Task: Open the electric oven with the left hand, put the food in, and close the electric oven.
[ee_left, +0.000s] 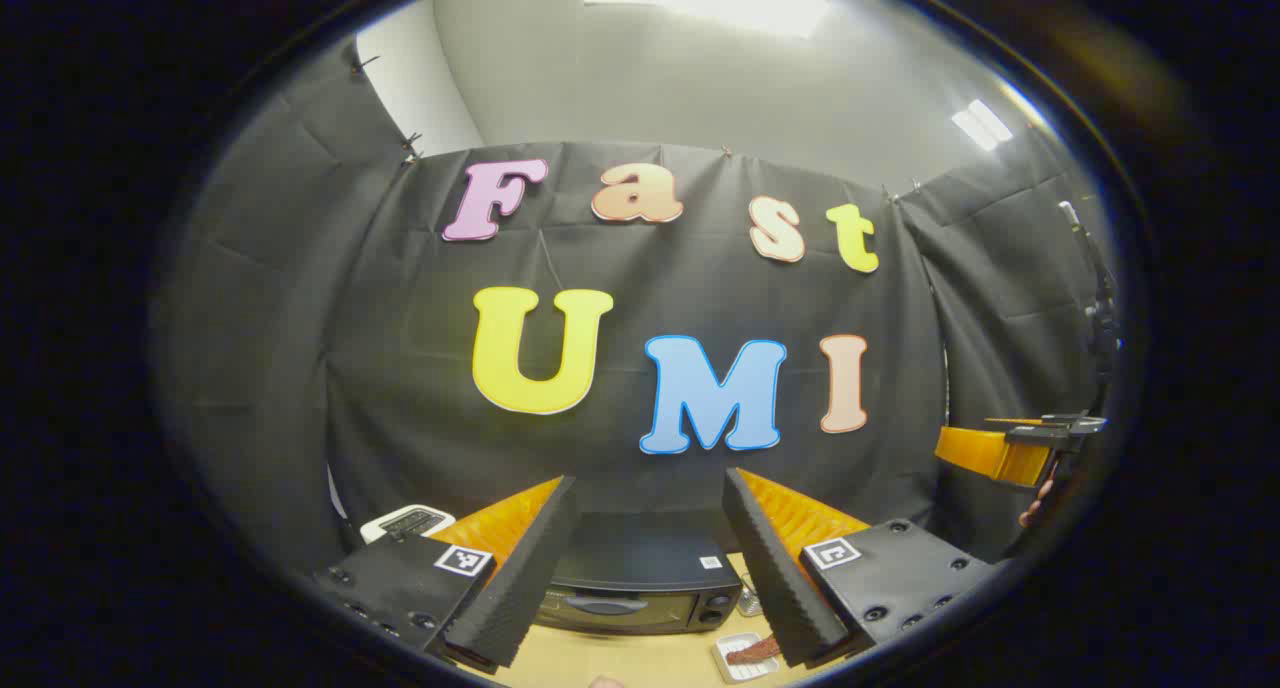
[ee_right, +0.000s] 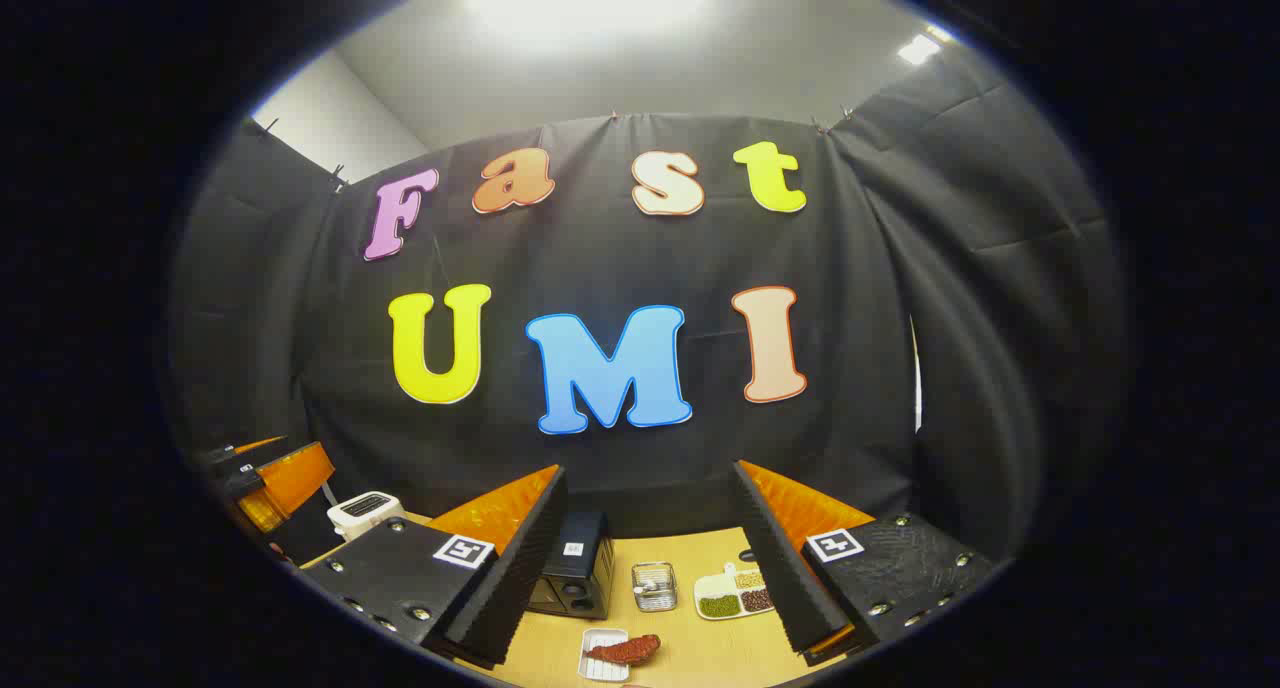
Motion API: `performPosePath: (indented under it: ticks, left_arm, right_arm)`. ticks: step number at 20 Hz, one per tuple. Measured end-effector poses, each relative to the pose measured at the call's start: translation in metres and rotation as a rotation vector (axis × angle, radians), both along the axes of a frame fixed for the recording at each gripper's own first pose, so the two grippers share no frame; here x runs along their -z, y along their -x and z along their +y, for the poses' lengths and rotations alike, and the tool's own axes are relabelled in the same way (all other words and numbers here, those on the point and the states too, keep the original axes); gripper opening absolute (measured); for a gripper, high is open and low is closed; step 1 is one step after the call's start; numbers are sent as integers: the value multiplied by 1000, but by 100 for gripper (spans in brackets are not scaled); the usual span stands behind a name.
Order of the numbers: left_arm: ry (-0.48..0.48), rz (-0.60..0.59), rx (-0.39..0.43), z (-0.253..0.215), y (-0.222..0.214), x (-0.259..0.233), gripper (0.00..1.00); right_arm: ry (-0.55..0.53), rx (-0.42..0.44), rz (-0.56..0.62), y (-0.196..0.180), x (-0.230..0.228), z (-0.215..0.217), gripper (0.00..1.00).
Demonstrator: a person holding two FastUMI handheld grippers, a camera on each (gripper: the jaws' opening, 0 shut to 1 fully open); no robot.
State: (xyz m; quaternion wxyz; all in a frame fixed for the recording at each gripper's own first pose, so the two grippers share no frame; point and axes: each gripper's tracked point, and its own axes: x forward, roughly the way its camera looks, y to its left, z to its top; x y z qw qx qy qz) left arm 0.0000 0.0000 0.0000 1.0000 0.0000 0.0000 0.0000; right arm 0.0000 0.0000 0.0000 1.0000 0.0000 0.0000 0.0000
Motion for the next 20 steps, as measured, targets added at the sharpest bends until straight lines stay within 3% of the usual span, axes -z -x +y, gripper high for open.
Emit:
performPosePath:
  ticks: [11, 20]
  left_arm:
    - [-16, -7, -9, -22, 0, 0, 100]
    - [-49, 10, -38, -40, -5, 19, 100]
  right_arm:
    - [24, -31, 0, -6, 8, -12, 98]
    - [13, -110, 36, -8, 32, -19, 98]
